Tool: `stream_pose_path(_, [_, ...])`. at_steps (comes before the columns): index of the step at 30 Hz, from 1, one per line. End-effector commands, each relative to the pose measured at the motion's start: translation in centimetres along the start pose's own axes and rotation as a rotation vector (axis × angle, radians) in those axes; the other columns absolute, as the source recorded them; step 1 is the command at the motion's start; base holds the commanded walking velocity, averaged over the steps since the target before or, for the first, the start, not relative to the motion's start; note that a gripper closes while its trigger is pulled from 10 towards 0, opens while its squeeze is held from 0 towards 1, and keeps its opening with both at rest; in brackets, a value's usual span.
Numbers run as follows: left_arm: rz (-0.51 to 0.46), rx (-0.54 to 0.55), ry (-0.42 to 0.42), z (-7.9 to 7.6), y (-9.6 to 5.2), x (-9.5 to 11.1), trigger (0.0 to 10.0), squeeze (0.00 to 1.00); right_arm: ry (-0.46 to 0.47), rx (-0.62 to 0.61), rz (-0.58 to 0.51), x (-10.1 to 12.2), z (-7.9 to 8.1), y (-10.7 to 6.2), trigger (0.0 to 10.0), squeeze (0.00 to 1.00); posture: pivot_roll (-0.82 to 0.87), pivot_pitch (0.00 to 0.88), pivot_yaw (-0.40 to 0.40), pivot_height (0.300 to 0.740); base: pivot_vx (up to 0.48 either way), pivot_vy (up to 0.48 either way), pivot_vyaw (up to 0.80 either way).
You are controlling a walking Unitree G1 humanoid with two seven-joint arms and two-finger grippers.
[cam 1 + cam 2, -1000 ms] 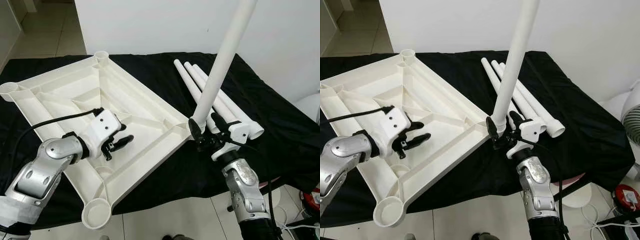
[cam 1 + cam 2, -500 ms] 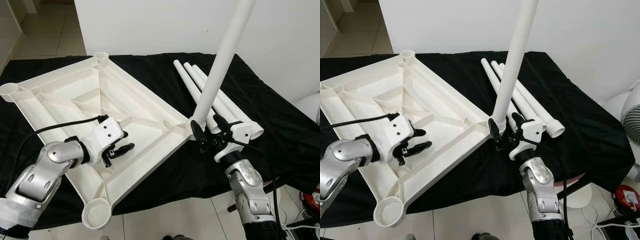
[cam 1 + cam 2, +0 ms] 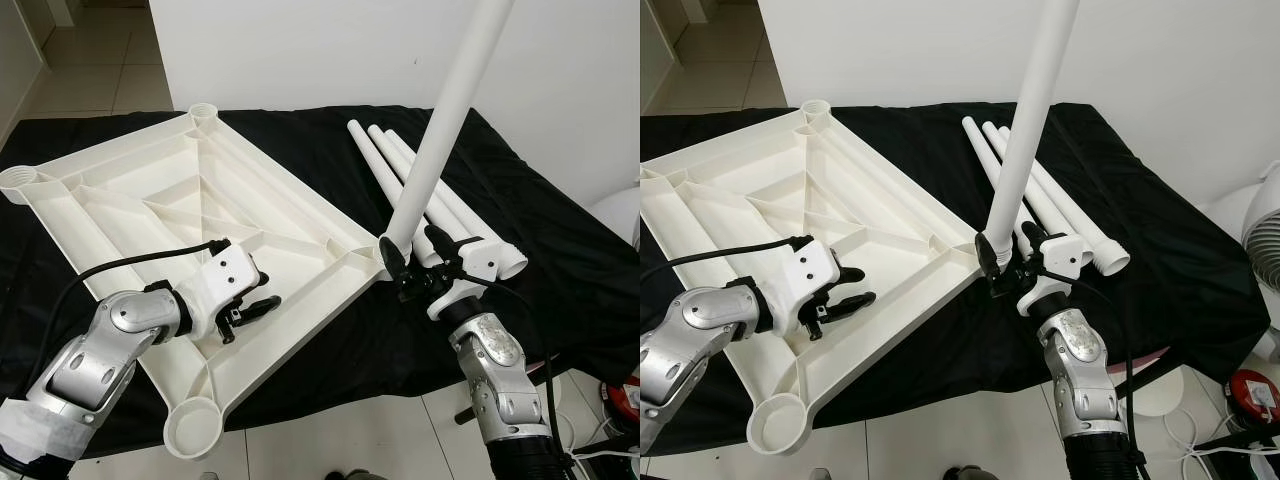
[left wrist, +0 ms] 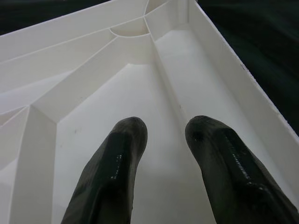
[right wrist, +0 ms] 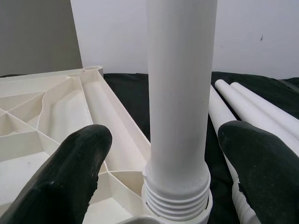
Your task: Building children table
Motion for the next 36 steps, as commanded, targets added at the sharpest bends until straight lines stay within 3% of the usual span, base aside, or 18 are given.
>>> stream_pose_path(1, [0.024,-0.071,-0.005,-0.8,0.1,-0.2,10.0,0.00,-0.009,0.000,0.015,-0.1,-0.1,0.0,10.0,0.00,0.07,0.081,-0.058,0.740,0.000,0.000,0.00])
stream_pose_path(12, [0.092,-0.074,-0.019,-0.8,0.3,-1.5,10.0,0.00,-0.013,-0.011,0.025,-0.3,-0.2,-0.1,10.0,0.00,0.06,0.084,-0.053,0.740,0.000,0.000,0.00])
stream_pose_path(16, [0.099,-0.121,-0.024,-1.6,0.3,-1.7,10.0,0.00,-0.015,-0.013,0.028,-0.3,-0.3,-0.2,10.0,0.00,0.06,0.079,-0.053,0.740,0.000,0.000,0.00])
stream_pose_path(22, [0.156,-0.090,-0.034,-1.4,0.7,-2.6,10.0,0.00,-0.018,-0.012,0.028,-0.3,-0.3,0.0,10.0,0.00,0.07,0.073,-0.053,0.740,0.000,0.000,0.00])
stream_pose_path(28, [0.195,0.049,-0.109,-0.1,1.6,-3.4,10.0,0.00,-0.015,-0.007,0.027,-0.3,-0.1,0.1,10.0,0.00,0.07,0.068,-0.053,0.740,0.000,0.000,0.00])
stream_pose_path(34, [0.210,0.255,-0.199,1.8,2.5,-3.8,10.0,0.00,-0.014,-0.004,0.030,-0.4,0.0,0.0,10.0,0.00,0.06,0.066,-0.054,0.740,0.000,0.000,0.00])
stream_pose_path(36, [0.219,0.307,-0.218,2.3,2.6,-4.0,9.2,0.00,-0.015,-0.003,0.030,-0.4,0.0,0.0,10.0,0.00,0.06,0.066,-0.054,0.740,0.000,0.000,0.00])
Point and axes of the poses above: a point about 5 cm out from each wrist's last joint towards the gripper, its own y axis pointing out of the wrist towards the gripper, its own x axis along the axis of the wrist's last joint, z = x × y, the point moved 1 cm from there along y, pointing out of the wrist towards the gripper, and after that the axes turned 14 degrees about -y, right-handed, at the moved point
